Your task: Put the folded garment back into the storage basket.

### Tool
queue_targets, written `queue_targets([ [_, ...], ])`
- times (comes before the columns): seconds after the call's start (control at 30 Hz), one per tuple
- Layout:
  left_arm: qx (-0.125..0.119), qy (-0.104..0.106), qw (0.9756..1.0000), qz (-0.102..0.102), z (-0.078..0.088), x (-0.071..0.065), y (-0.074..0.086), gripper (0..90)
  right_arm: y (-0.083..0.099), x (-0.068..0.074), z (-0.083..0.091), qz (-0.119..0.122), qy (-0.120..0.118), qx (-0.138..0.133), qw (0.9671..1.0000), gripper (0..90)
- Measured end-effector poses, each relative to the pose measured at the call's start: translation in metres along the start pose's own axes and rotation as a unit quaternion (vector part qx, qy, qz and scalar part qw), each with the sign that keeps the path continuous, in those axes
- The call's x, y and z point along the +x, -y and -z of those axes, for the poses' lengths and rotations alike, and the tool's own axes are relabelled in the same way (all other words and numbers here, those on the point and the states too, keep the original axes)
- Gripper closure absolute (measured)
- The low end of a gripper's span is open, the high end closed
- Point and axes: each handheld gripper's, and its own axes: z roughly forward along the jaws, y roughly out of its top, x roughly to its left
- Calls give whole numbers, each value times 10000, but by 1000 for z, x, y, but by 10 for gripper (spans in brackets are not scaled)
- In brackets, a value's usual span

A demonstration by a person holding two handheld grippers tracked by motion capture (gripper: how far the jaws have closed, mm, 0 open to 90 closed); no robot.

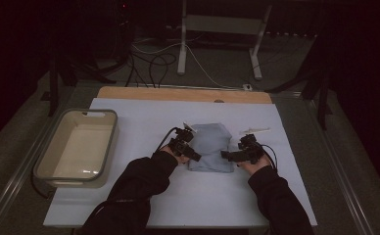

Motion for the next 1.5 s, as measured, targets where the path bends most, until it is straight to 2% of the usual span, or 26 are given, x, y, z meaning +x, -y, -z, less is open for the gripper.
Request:
queue_targets([
  [0.03, 2, 3, 10000, -7, 0, 0, 0, 769, 0, 0, -3, 12, 17, 55, 10000, 123],
  [0.23, -6, -49, 10000, -86, 1, -3, 0, 772, 1, 1, -11, -73, 12, 224, 9997, 155],
  [0.57, 9, -103, 9998, -150, 1, -5, -1, 775, 1, -1, -15, -209, -453, 421, 9979, 400],
  [0.83, 23, -112, 9998, -191, 2, -5, -1, 775, 0, -3, -16, -360, -695, 590, 9952, 522],
  [0.9, 20, -113, 9998, -182, 1, -5, -1, 776, -1, -2, -16, -356, -695, 609, 9951, 549],
  [1.0, 10, -139, 9997, -197, 1, -7, -2, 776, -3, 1, -15, -252, -752, 623, 9949, 674],
  [1.07, 3, -165, 9997, -198, 2, -8, -2, 776, -4, 2, -14, -194, -752, 605, 9951, 701],
  [1.2, 0, -158, 9996, -251, 4, -9, -2, 776, -4, 4, -11, -157, -727, 518, 9959, 743],
  [1.5, -41, -176, 9994, -288, 11, -11, -2, 777, -11, 14, -4, 47, -635, 431, 9970, 757],
])
